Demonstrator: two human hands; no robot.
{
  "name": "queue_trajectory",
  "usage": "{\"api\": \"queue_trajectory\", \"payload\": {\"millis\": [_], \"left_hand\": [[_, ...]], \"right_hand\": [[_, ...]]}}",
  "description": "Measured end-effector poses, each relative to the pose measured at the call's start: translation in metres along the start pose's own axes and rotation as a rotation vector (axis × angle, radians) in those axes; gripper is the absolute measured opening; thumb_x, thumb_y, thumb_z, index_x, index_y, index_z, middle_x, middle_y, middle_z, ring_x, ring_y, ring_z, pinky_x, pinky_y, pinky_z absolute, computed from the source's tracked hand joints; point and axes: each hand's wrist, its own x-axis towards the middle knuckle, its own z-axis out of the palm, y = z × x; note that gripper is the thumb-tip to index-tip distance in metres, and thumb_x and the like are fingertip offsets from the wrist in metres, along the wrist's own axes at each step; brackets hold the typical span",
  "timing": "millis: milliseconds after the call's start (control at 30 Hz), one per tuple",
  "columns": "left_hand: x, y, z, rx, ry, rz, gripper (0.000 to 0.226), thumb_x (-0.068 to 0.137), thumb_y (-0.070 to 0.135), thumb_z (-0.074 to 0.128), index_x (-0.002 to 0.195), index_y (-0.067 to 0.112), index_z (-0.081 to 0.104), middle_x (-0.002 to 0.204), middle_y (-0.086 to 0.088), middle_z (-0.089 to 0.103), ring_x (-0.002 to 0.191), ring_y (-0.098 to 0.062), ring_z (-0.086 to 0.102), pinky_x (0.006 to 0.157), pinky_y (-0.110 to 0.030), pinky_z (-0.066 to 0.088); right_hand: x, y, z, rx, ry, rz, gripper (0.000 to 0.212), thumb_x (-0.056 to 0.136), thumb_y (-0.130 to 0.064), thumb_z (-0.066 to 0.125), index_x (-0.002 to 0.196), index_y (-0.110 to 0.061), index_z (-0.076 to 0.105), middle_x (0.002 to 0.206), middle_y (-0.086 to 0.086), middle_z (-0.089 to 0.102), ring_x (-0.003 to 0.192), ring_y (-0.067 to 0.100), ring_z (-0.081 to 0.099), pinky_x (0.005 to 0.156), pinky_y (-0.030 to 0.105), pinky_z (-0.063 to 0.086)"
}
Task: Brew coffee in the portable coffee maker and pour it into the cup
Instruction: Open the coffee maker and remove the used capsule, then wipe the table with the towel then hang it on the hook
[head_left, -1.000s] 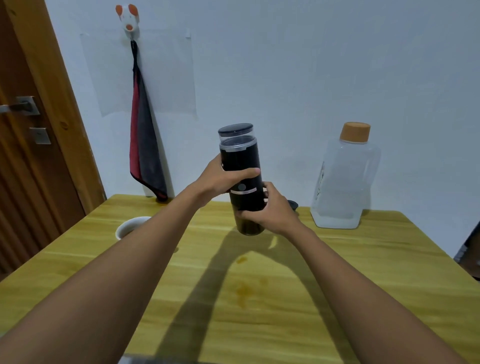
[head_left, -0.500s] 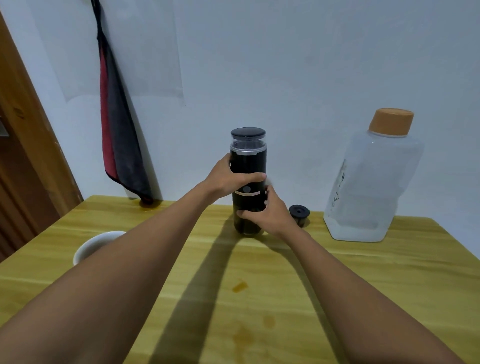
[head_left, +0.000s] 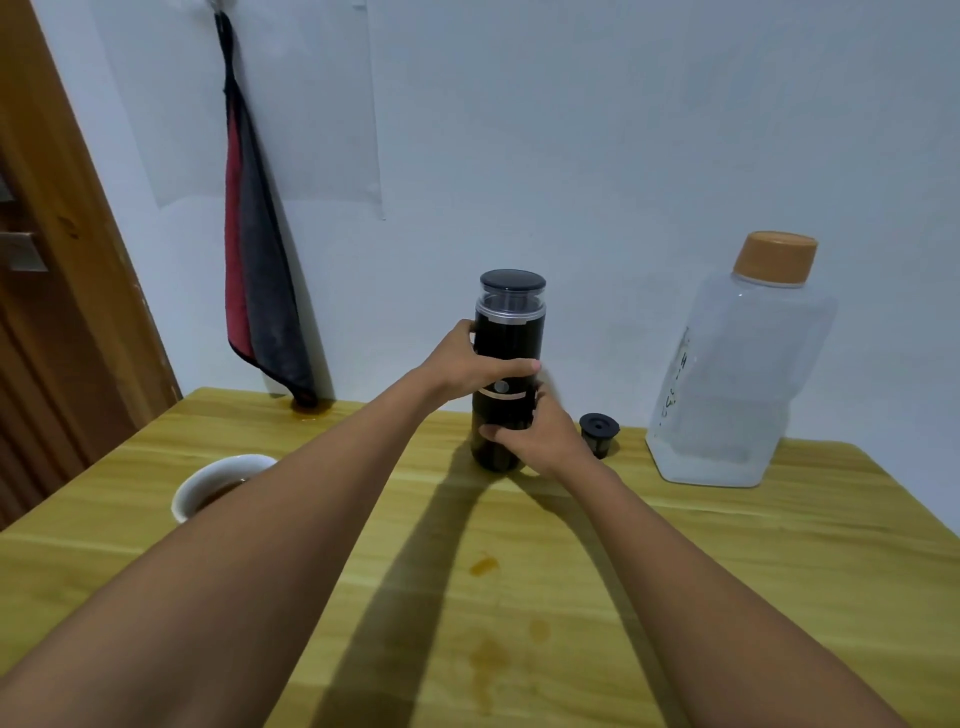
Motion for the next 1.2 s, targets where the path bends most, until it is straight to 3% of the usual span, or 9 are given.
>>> {"api": "queue_trajectory", "payload": {"millis": [100, 167, 233, 333, 400, 733, 900, 1067, 1200], "left_hand": [[-0.013, 0.004, -0.016, 0.057, 0.045, -0.05, 0.1, 0.076, 0.051, 0.084, 0.153, 0.015, 0.032, 0.139, -0.007, 0.053, 0.113, -0.018, 0.054, 0.087, -0.028, 0.042], [-0.027, 0.007, -0.034, 0.075, 0.099, -0.041, 0.096, 0.078, 0.056, 0.08, 0.153, 0.017, 0.033, 0.144, -0.009, 0.051, 0.113, -0.019, 0.053, 0.091, -0.032, 0.043], [-0.042, 0.008, -0.056, 0.099, 0.153, -0.025, 0.09, 0.081, 0.058, 0.077, 0.151, 0.018, 0.037, 0.144, -0.011, 0.053, 0.117, -0.023, 0.057, 0.098, -0.037, 0.048], [-0.063, 0.011, -0.089, 0.147, 0.206, -0.009, 0.082, 0.083, 0.059, 0.074, 0.147, 0.018, 0.042, 0.141, -0.011, 0.057, 0.119, -0.026, 0.06, 0.103, -0.045, 0.051], [-0.076, 0.012, -0.117, 0.176, 0.248, 0.001, 0.08, 0.083, 0.06, 0.073, 0.146, 0.018, 0.045, 0.138, -0.011, 0.06, 0.114, -0.023, 0.061, 0.101, -0.042, 0.052], [-0.057, 0.019, -0.231, 0.304, 0.436, 0.027, 0.061, 0.092, 0.053, 0.065, 0.139, 0.016, 0.051, 0.134, -0.008, 0.059, 0.108, -0.021, 0.059, 0.086, -0.033, 0.055], [-0.002, 0.01, -0.272, 0.277, 0.502, -0.036, 0.044, 0.105, 0.034, 0.051, 0.142, 0.012, 0.048, 0.14, -0.014, 0.054, 0.111, -0.026, 0.058, 0.081, -0.033, 0.051], [0.038, 0.004, -0.291, 0.186, 0.564, -0.079, 0.045, 0.104, 0.022, 0.056, 0.145, 0.009, 0.046, 0.129, -0.014, 0.061, 0.103, -0.03, 0.066, 0.07, -0.029, 0.054], [0.056, 0.004, -0.295, 0.154, 0.57, -0.109, 0.041, 0.1, 0.02, 0.062, 0.139, 0.007, 0.055, 0.107, -0.015, 0.069, 0.087, -0.028, 0.07, 0.062, -0.026, 0.056]], "right_hand": [[-0.017, -0.018, -0.004, -0.073, 0.184, -0.055, 0.078, 0.079, -0.043, 0.078, 0.14, -0.025, 0.033, 0.138, -0.002, 0.05, 0.124, 0.021, 0.054, 0.094, 0.044, 0.051], [-0.035, -0.038, -0.005, -0.158, 0.377, -0.15, 0.071, 0.083, -0.047, 0.072, 0.139, -0.022, 0.035, 0.135, 0.0, 0.047, 0.12, 0.02, 0.054, 0.086, 0.039, 0.05], [-0.051, -0.062, -0.003, -0.209, 0.456, -0.319, 0.057, 0.086, -0.044, 0.069, 0.133, -0.022, 0.043, 0.127, -0.003, 0.05, 0.108, 0.017, 0.057, 0.08, 0.038, 0.052], [-0.064, -0.103, 0.001, -0.263, 0.381, -0.487, 0.039, 0.09, -0.042, 0.065, 0.123, -0.026, 0.051, 0.112, -0.012, 0.053, 0.09, 0.006, 0.056, 0.073, 0.033, 0.05], [-0.064, -0.134, 0.008, -0.225, 0.283, -0.521, 0.032, 0.092, -0.043, 0.063, 0.12, -0.03, 0.053, 0.11, -0.014, 0.056, 0.086, 0.002, 0.057, 0.073, 0.031, 0.05], [0.024, -0.239, 0.035, -0.141, 0.016, -0.511, 0.021, 0.098, -0.046, 0.052, 0.113, -0.034, 0.059, 0.111, -0.01, 0.063, 0.097, 0.016, 0.066, 0.087, 0.04, 0.053], [0.096, -0.28, 0.061, -0.141, -0.09, -0.503, 0.034, 0.097, -0.046, 0.05, 0.123, -0.027, 0.062, 0.119, -0.005, 0.066, 0.102, 0.021, 0.067, 0.097, 0.046, 0.051], [0.147, -0.326, 0.083, -0.308, -0.007, -0.536, 0.05, 0.096, -0.056, 0.048, 0.136, -0.026, 0.052, 0.127, -0.003, 0.064, 0.112, 0.021, 0.061, 0.088, 0.037, 0.046], [0.17, -0.358, 0.098, -0.423, 0.102, -0.546, 0.041, 0.095, -0.056, 0.051, 0.114, -0.02, 0.059, 0.105, -0.001, 0.066, 0.088, 0.022, 0.06, 0.07, 0.034, 0.04]]}}
